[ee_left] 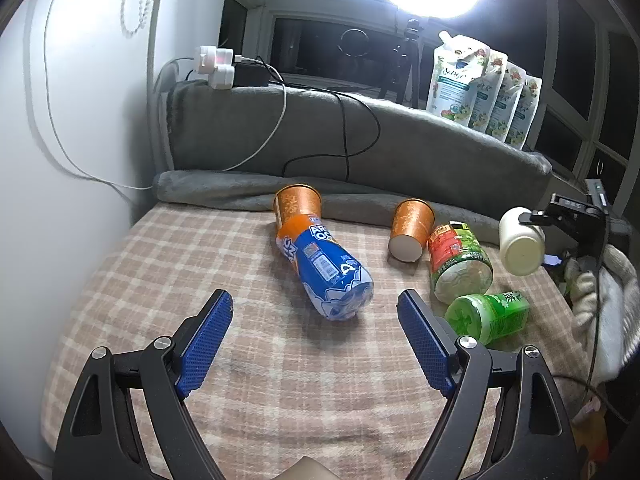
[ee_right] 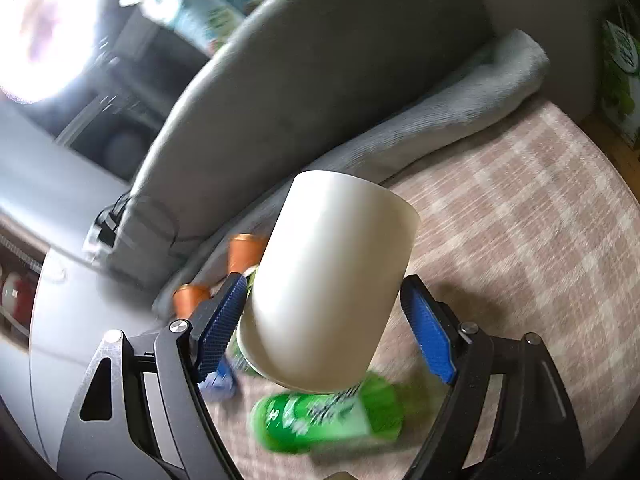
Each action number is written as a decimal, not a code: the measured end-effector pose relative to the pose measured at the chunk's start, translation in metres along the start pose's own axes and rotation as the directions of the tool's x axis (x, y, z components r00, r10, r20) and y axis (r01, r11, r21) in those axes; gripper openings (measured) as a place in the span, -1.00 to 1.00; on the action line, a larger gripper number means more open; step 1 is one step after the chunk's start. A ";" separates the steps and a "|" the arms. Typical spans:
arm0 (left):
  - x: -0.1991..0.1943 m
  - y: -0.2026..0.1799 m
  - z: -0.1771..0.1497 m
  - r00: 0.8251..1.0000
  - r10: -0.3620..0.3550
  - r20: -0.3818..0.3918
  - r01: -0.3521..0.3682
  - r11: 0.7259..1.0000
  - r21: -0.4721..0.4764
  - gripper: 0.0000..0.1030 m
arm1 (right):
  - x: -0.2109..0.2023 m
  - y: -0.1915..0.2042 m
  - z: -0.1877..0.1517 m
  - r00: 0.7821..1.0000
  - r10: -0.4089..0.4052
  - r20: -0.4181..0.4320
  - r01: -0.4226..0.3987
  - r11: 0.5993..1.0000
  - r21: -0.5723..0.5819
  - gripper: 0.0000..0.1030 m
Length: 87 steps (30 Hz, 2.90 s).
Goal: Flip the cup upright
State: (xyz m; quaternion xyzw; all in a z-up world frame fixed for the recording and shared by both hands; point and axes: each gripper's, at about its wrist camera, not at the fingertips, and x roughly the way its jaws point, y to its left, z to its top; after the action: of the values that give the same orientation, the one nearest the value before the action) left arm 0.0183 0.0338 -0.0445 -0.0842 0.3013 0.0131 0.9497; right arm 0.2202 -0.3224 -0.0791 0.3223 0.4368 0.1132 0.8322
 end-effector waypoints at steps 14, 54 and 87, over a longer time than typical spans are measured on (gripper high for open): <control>0.004 0.011 -0.003 0.997 -0.045 -0.062 0.042 0.998 -0.045 0.64 | -0.036 0.074 -0.095 0.974 0.135 -0.182 -0.185 0.938 -0.292 0.58; 0.059 -0.014 -0.016 0.829 -0.351 -0.434 0.310 0.936 -0.165 0.64 | -0.027 0.094 -0.187 0.982 -0.089 -0.168 -0.026 0.815 -0.579 0.67; 0.124 -0.042 -0.013 0.672 -0.438 -0.597 0.365 0.898 -0.248 0.43 | -0.060 0.036 -0.159 0.985 -0.171 -0.026 0.140 0.873 -0.467 0.67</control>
State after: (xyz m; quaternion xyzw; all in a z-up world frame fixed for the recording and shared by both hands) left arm 0.1158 -0.0132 -0.1196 -0.1987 0.5787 -0.2092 0.7628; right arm 0.0606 -0.2530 -0.0826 0.0742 0.4490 0.1576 0.8764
